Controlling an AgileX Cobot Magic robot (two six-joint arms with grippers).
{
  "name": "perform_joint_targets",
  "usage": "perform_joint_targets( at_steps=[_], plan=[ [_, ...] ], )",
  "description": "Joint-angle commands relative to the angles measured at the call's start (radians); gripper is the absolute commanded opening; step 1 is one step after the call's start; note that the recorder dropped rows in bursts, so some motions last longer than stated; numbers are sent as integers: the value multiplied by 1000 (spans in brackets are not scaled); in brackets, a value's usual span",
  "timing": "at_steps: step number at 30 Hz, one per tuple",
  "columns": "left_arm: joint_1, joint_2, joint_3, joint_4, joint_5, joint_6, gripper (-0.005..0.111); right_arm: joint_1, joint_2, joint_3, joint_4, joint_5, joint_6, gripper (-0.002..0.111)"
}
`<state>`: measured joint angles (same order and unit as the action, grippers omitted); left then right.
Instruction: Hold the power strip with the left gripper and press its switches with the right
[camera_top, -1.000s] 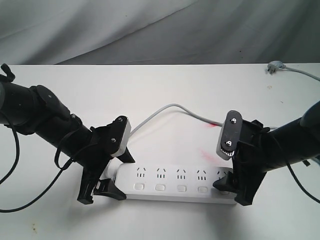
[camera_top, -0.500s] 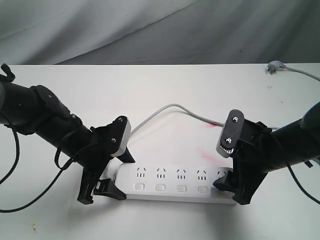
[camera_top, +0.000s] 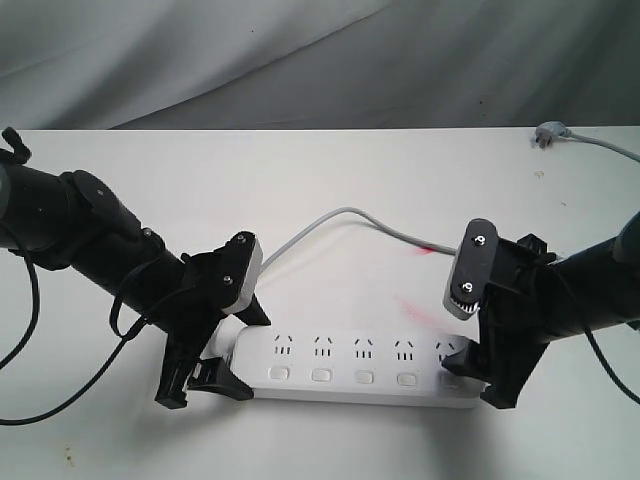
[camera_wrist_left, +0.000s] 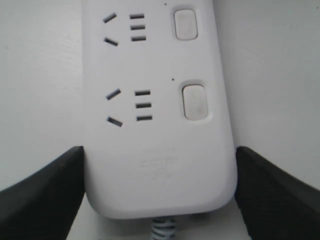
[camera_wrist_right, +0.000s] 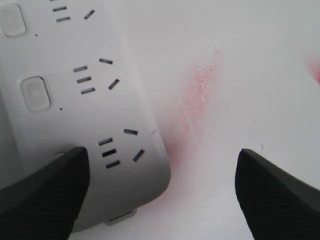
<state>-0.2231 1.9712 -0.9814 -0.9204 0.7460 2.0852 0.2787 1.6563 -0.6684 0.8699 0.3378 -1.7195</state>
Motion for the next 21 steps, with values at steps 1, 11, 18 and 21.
perform_joint_targets(
  at_steps=[1, 11, 18, 21],
  plan=[
    [-5, 0, -1, 3, -12, 8, 0, -1, 1, 14, -22, 42, -1, 74],
    [-5, 0, -1, 3, -12, 8, 0, -1, -50, 14, 31, 42, -10, 74],
    [-5, 0, -1, 3, -12, 8, 0, -1, -54, 14, 47, 67, -15, 74],
    [-5, 0, -1, 3, -12, 8, 0, -1, -39, 14, 60, 72, -31, 74]
  ],
)
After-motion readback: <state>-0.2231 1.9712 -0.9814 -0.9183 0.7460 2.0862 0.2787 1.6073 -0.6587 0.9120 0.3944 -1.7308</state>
